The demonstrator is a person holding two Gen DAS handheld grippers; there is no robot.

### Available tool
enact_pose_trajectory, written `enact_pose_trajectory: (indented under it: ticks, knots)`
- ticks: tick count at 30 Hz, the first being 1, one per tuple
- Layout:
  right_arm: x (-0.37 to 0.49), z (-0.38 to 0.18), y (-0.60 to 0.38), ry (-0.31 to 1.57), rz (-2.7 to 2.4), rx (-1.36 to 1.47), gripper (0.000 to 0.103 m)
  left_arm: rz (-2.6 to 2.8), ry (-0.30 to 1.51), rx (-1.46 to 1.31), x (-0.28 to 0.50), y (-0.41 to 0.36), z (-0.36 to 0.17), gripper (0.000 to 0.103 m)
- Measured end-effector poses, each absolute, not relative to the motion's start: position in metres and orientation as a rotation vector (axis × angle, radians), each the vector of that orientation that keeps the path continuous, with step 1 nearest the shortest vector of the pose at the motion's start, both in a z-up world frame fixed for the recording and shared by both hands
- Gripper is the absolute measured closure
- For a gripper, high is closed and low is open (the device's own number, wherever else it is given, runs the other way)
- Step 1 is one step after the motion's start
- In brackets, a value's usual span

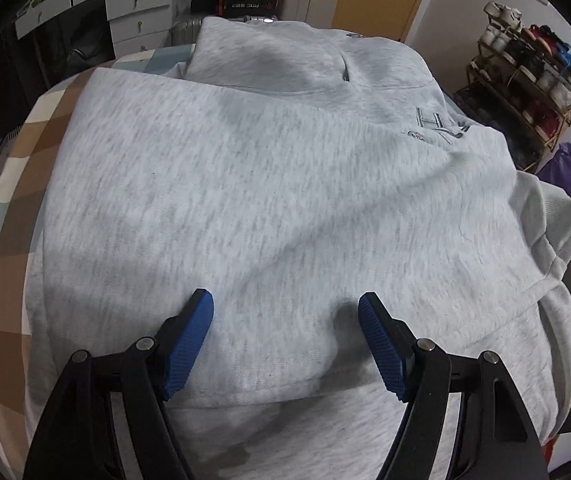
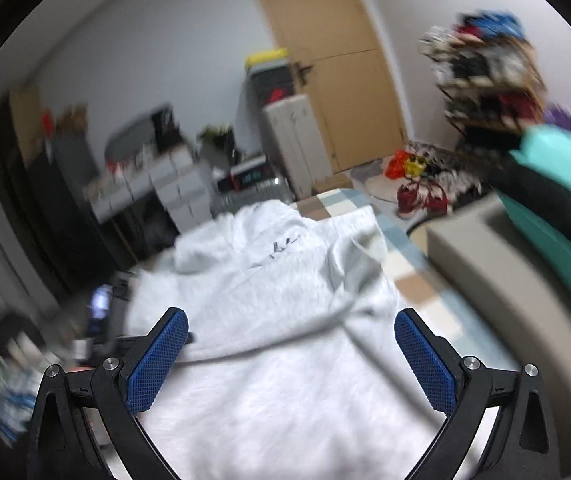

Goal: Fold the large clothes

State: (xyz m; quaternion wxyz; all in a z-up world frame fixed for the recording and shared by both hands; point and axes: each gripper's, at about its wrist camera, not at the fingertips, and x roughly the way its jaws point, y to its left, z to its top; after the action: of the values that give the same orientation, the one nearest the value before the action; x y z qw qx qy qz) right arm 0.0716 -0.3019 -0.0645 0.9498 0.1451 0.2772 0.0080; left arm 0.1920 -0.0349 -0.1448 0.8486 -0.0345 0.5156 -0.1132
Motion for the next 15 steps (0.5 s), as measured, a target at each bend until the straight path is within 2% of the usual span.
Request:
enact_pose_trajectory:
  ticks: [5, 10, 13, 15]
  knots:
    - [0.193, -0.083, -0.272, 0.804, 0.057, 0.073, 0.000, -0.276, 1.106, -0.160, 0.197, -0.019, -0.138, 0.033]
    - [0.280, -0.124, -0.249, 0.986, -0.003, -0.133, 0.003, -0.277, 1.112, -0.085, 0.193, -0.031, -0.141, 0.033]
    - [0.304, -0.164, -0.250, 1.140, -0.032, -0.221, 0.017, -0.294, 1.118, -0.118, 0.193, -0.024, -0.142, 0.033]
    - [0.304, -0.190, -0.259, 1.228, -0.058, -0.260, 0.019, -0.305, 1.122, -0.170, 0.193, -0.014, -0.140, 0.033]
